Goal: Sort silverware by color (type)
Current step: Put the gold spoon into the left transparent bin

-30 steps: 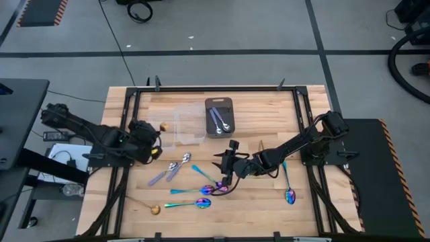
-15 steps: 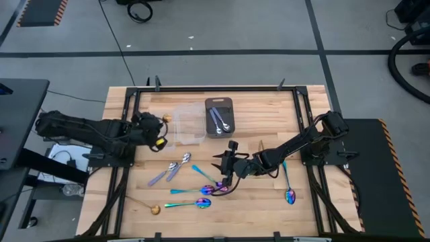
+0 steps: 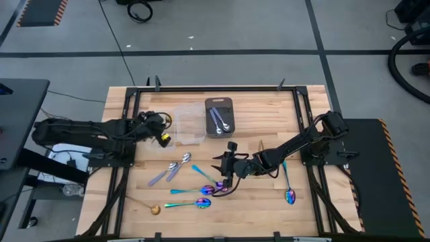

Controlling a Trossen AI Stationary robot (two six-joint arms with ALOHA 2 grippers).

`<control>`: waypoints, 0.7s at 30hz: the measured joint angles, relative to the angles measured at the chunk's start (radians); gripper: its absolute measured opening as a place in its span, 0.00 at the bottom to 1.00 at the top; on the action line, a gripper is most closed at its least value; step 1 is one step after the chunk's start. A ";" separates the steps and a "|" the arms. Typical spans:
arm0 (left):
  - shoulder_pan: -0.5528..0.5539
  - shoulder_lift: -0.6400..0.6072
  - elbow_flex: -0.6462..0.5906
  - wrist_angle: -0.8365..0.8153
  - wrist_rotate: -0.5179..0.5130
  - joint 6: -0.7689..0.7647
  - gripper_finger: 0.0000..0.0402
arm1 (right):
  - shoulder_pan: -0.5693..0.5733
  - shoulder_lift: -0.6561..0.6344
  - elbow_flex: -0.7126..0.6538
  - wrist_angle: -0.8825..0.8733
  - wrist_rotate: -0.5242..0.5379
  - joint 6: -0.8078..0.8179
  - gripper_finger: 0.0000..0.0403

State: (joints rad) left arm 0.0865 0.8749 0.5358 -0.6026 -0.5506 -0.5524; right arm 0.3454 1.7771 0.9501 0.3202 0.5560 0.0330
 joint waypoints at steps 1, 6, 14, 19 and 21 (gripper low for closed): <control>0.011 0.000 -0.014 0.011 0.009 0.000 0.05 | 0.000 0.000 0.000 0.000 0.000 0.000 0.38; 0.061 0.000 -0.074 0.082 0.082 -0.006 0.05 | 0.000 0.000 0.000 0.000 -0.002 0.000 0.38; 0.121 0.000 -0.117 0.091 0.104 -0.099 0.05 | 0.000 0.000 0.000 0.000 -0.002 0.000 0.38; 0.120 0.001 -0.119 0.080 0.114 -0.123 0.05 | 0.000 0.000 0.000 0.000 -0.002 -0.001 0.35; 0.120 0.001 -0.119 0.080 0.118 -0.125 0.05 | 0.000 0.000 0.000 0.000 -0.002 -0.002 0.34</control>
State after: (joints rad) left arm 0.2066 0.8761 0.4164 -0.5224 -0.4330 -0.6769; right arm 0.3454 1.7771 0.9501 0.3202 0.5541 0.0315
